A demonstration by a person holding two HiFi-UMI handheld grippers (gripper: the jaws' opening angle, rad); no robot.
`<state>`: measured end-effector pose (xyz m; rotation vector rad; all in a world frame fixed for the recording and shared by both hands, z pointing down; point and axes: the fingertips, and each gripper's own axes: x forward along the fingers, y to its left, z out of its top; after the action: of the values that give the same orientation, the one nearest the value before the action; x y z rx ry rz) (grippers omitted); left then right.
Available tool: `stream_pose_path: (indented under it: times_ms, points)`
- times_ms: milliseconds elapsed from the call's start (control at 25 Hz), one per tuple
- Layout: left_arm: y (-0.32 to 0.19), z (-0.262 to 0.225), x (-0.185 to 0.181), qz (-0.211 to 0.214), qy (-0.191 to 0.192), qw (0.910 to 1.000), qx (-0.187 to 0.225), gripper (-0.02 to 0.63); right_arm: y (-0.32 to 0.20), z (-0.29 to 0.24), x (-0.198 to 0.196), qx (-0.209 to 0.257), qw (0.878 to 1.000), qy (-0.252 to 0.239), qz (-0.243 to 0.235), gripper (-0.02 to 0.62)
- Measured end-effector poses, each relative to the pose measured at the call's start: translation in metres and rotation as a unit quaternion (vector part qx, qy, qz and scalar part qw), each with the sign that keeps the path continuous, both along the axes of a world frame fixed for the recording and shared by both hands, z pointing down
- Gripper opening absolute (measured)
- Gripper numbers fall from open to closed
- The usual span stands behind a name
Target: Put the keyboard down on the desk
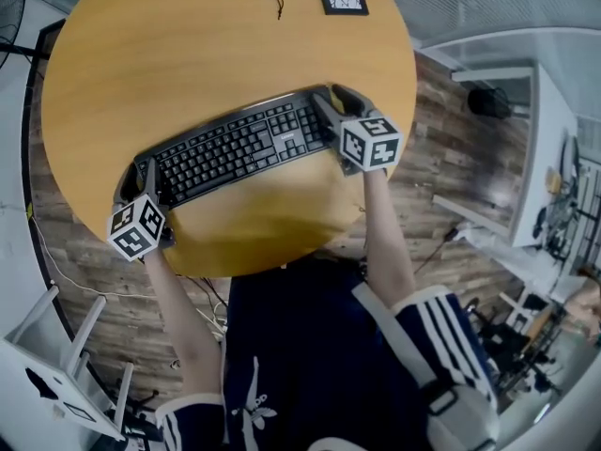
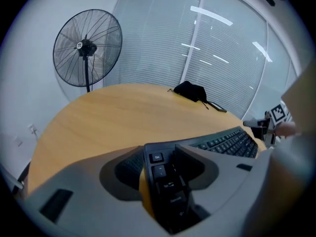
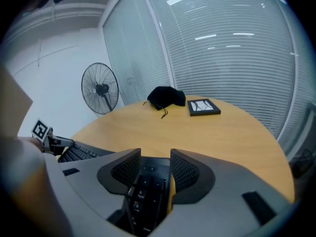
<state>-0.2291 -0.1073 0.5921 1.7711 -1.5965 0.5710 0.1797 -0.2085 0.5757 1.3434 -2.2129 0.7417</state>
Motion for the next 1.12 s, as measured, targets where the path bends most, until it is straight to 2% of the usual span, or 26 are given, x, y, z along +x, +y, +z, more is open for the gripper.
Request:
stream_pose_path:
  times_ms: [80, 160, 280, 440, 720, 1120]
  points:
    - [0.000, -0.010, 0.000, 0.012, -0.021, 0.9996, 0.014, 0.196, -0.002, -0.020, -0.002, 0.027, 0.999, -0.022, 0.008, 0.176]
    - [-0.001, -0.026, -0.001, 0.014, -0.030, 0.9987, 0.039, 0.181, -0.002, -0.039, -0.004, 0.055, 0.998, -0.026, 0.009, 0.134]
    - [-0.004, -0.054, 0.000, 0.020, -0.045, 0.9954, 0.082, 0.112, 0.004, -0.070, -0.009, 0.095, 0.995, -0.035, 0.012, 0.100]
    - [-0.008, -0.094, 0.009, 0.038, -0.059, 0.9882, 0.136, 0.061, 0.019, -0.111, -0.016, 0.137, 0.989, -0.051, 0.017, 0.059]
    - [0.002, -0.167, 0.033, 0.050, -0.065, 0.9688, 0.234, 0.005, 0.058, -0.172, -0.017, 0.195, 0.979, -0.059, 0.005, 0.008]
    - [0.063, -0.269, 0.064, 0.034, -0.071, 0.9383, 0.337, 0.003, 0.131, -0.269, -0.008, 0.272, 0.960, -0.067, -0.021, 0.005]
